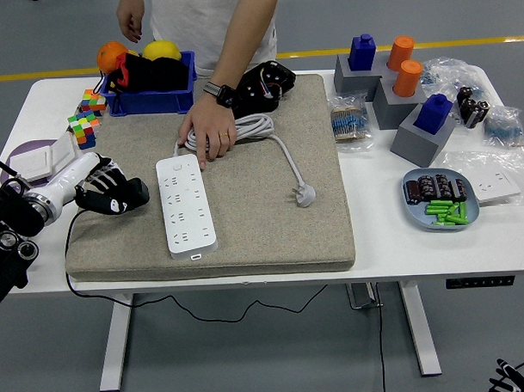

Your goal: Press the white button,pick up the black plug,place it near the board,insert it into the board

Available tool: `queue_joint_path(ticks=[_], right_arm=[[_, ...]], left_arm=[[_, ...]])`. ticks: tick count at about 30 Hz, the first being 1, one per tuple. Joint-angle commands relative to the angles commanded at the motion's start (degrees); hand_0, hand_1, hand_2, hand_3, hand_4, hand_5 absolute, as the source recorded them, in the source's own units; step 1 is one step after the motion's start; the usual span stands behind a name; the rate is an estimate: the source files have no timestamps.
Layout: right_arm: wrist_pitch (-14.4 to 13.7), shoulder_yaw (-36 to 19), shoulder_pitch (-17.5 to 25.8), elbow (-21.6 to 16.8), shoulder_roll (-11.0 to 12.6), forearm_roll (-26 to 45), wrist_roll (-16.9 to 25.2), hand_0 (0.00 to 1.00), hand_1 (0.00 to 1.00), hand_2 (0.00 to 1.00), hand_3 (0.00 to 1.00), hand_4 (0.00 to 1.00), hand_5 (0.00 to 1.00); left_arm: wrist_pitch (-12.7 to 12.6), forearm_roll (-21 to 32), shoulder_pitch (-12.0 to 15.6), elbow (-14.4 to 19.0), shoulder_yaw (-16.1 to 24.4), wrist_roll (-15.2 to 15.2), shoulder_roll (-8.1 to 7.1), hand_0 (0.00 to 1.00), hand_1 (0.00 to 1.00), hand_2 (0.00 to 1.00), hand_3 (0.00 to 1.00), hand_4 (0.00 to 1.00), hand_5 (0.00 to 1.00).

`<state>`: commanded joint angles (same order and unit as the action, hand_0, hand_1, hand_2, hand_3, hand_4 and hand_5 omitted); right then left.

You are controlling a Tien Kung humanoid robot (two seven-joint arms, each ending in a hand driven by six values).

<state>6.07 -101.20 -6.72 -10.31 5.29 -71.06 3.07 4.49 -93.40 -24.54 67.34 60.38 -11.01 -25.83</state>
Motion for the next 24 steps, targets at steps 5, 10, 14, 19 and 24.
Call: queue_joint_path(ticks=[5, 10, 14, 19, 24], right_arm=[[-0.01, 0.13, -0.07, 0.0, 0.17, 0.26, 0.3, 0.723, 0.608, 0.554, 0.653, 0.73, 0.489], [0.05, 0.21, -0.13, 0.0, 0.2, 0.39, 0.32, 0.723, 0.608, 0.554, 0.653, 0.73, 0.489], [0.03, 0.34, -0.38, 0.0, 0.34, 0.67, 0.45, 0.722, 0.608, 0.555, 0.649, 0.73, 0.49], [-0.02, 0.4, -0.46, 0.0, 0.49, 0.83, 0.48, 0.722, 0.608, 0.555, 0.649, 0.73, 0.489], [-0.01, 0.3, -0.36, 0.0, 0.45, 0.78, 0.36, 0.722, 0.606, 0.553, 0.647, 0.728, 0.487]], left_arm=[[0.4, -0.43, -2.82, 2.73, -3.36, -1.09, -1.74, 0.514, 0.533, 0.483, 0.522, 0.782, 0.002], [0.6, -0.18, -6.07, 3.62, -7.38, -1.56, -2.51, 0.514, 0.533, 0.483, 0.522, 0.782, 0.002], [0.62, -0.52, -9.86, 3.03, -12.26, -1.99, -2.49, 0.522, 0.532, 0.483, 0.52, 0.775, 0.002], [0.77, -0.89, -12.63, 2.05, -16.51, -2.53, -2.08, 0.525, 0.531, 0.476, 0.527, 0.782, 0.002], [0.69, -0.69, -13.92, 1.86, -19.32, -2.74, -1.73, 0.532, 0.533, 0.475, 0.528, 0.773, 0.002]])
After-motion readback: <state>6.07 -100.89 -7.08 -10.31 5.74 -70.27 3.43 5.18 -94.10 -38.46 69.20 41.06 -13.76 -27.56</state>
